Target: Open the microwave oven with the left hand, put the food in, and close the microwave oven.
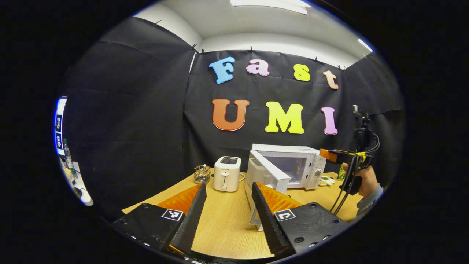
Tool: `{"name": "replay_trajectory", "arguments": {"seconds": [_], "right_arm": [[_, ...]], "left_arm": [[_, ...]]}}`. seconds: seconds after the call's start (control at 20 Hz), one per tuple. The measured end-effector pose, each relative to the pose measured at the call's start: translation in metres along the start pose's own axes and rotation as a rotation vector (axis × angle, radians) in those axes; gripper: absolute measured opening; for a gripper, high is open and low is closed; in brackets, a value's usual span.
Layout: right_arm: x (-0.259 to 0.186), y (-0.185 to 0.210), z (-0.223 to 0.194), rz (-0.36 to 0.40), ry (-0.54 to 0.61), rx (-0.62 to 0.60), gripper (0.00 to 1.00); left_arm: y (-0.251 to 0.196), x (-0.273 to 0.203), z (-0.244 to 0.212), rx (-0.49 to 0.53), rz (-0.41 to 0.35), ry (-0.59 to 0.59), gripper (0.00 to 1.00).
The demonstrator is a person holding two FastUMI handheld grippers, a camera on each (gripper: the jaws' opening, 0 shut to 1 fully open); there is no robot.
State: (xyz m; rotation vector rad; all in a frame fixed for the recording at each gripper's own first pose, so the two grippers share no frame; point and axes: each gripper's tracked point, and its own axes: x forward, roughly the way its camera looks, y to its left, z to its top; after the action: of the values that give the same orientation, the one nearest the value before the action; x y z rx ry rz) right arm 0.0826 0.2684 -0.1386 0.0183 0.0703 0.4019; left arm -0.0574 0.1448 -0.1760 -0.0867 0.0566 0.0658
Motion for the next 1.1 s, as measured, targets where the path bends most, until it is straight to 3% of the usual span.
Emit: {"name": "replay_trajectory", "arguments": {"seconds": [0.05, 0.1, 0.15, 0.2, 0.25, 0.35, 0.4, 0.45, 0.5, 0.55, 0.6, 0.65, 0.7, 0.95, 1.0, 1.05, 1.1], "right_arm": [[-0.015, -0.009, 0.008, -0.010, -0.017, -0.022, 0.91], [-0.032, -0.016, 0.015, -0.022, -0.035, -0.043, 1.00], [-0.049, -0.023, 0.025, -0.032, -0.059, -0.058, 0.91], [-0.067, -0.027, 0.032, -0.041, -0.081, -0.069, 1.00], [-0.085, -0.032, 0.039, -0.046, -0.102, -0.077, 0.91], [-0.116, -0.043, 0.047, -0.054, -0.122, -0.081, 0.91], [-0.129, -0.050, 0.051, -0.063, -0.125, -0.076, 1.00], [-0.142, -0.056, 0.055, -0.072, -0.130, -0.070, 1.00], [-0.152, -0.063, 0.058, -0.080, -0.136, -0.061, 0.91], [-0.163, -0.067, 0.061, -0.080, -0.136, -0.055, 0.91], [-0.173, -0.071, 0.063, -0.079, -0.133, -0.051, 1.00], [-0.182, -0.075, 0.063, -0.076, -0.128, -0.053, 1.00], [-0.189, -0.078, 0.065, -0.072, -0.129, -0.055, 0.91], [-0.217, -0.091, 0.070, -0.081, -0.132, -0.048, 0.91], [-0.221, -0.090, 0.071, -0.070, -0.136, -0.037, 1.00], [-0.224, -0.091, 0.072, -0.061, -0.138, -0.029, 1.00], [-0.227, -0.094, 0.071, -0.057, -0.135, -0.026, 0.91]], "left_arm": [[0.002, 0.003, -0.003, -0.006, -0.007, 0.003, 0.48], [0.000, 0.007, -0.010, 0.000, -0.023, 0.010, 0.60], [-0.001, 0.012, -0.017, 0.024, -0.038, 0.012, 0.40], [0.004, 0.015, -0.020, 0.044, -0.022, 0.018, 0.25], [0.007, 0.022, -0.025, 0.058, -0.022, 0.035, 0.00], [0.007, 0.031, -0.042, 0.063, -0.030, 0.055, 0.07], [0.011, 0.011, -0.045, 0.053, -0.030, 0.063, 0.07], [0.003, 0.022, -0.056, 0.039, -0.051, 0.084, 0.00], [-0.001, 0.035, -0.063, 0.025, -0.068, 0.095, 0.00], [0.001, 0.045, -0.070, 0.018, -0.062, 0.106, 0.00], [-0.002, 0.059, -0.082, 0.015, -0.075, 0.135, 0.00], [-0.008, 0.068, -0.089, 0.012, -0.095, 0.131, 0.00], [-0.017, 0.076, -0.097, 0.018, -0.121, 0.133, 0.00], [-0.050, 0.092, -0.113, 0.046, -0.162, 0.141, 0.00], [-0.055, 0.096, -0.113, 0.050, -0.170, 0.140, 0.00], [-0.066, 0.097, -0.112, 0.041, -0.194, 0.144, 0.00], [-0.077, 0.094, -0.110, 0.030, -0.222, 0.142, 0.00]]}}
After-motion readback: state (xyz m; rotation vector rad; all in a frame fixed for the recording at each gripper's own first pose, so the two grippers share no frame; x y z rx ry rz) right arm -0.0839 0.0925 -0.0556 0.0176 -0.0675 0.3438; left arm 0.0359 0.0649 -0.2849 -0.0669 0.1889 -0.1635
